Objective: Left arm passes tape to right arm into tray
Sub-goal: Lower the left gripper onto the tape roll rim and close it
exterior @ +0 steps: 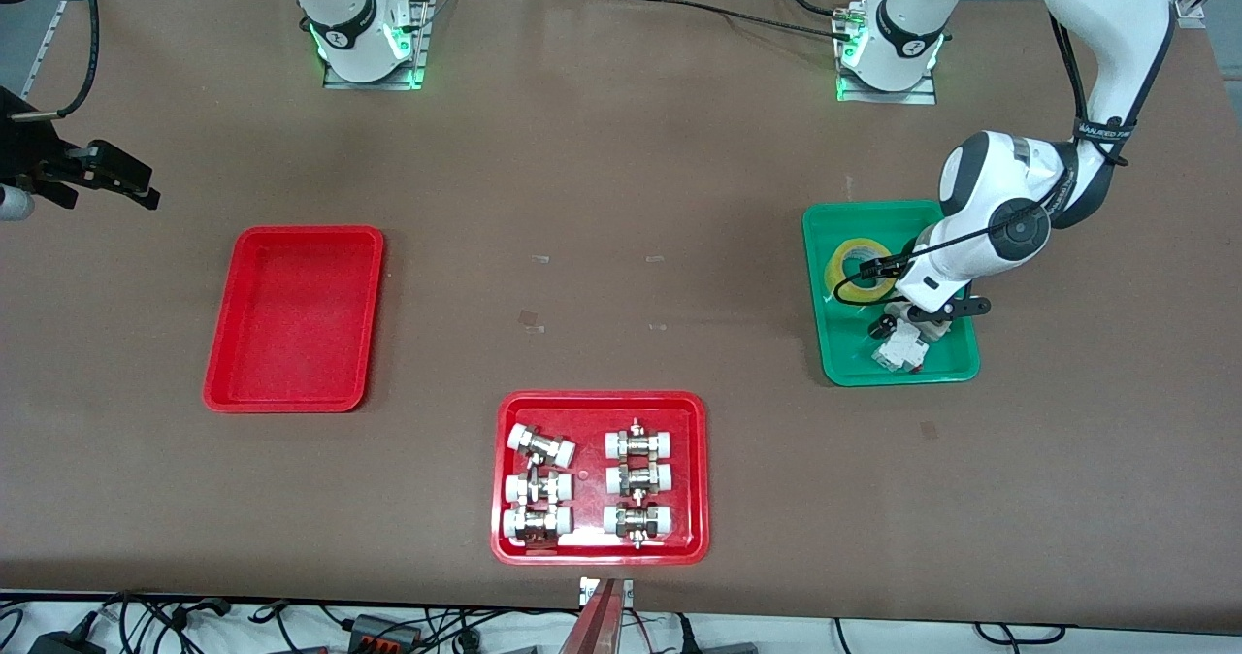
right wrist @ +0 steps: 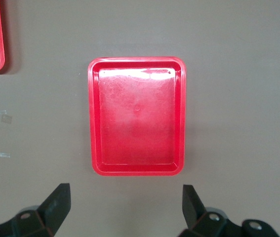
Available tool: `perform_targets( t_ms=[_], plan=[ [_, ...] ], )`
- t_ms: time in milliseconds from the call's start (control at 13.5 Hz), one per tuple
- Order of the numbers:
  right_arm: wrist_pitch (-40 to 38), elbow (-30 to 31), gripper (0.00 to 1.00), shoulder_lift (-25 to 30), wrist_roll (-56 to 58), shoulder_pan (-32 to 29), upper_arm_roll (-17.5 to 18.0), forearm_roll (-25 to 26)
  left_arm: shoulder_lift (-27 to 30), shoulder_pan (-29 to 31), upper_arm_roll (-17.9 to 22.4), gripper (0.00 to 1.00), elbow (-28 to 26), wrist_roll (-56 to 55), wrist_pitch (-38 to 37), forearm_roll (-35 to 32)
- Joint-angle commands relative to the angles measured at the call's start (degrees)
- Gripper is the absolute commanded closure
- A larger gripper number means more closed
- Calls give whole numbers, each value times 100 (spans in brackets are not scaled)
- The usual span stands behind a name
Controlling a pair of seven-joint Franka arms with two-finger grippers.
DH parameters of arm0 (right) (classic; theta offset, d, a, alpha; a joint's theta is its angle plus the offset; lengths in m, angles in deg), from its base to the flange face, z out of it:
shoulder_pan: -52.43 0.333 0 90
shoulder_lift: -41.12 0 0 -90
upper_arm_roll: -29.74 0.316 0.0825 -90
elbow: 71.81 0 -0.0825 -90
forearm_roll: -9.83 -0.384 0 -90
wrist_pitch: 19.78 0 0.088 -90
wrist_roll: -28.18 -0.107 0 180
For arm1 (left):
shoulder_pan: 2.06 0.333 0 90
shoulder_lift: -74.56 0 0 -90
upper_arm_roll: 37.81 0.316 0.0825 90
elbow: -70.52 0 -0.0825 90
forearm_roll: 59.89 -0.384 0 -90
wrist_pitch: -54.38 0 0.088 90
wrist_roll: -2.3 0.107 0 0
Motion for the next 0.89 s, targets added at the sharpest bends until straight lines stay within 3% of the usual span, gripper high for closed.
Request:
perform_targets(
  t_ms=[0,370,665,813],
  plan=[
    [-42,8,0,36,30,-64,47,-48,149,9,-39,16,-200,-186,123,-106],
    [-51,8,0,36,30,-64,47,-48,140,27,-39,33,-436,-213,465,-106],
    [-60,8,0,36,30,-64,47,-48,166,36,-47,94,-446,-396,448,-106],
    [-60,8,0,36,30,-64,47,-48,192,44,-65,99,-446,-336,431,-106]
  ],
)
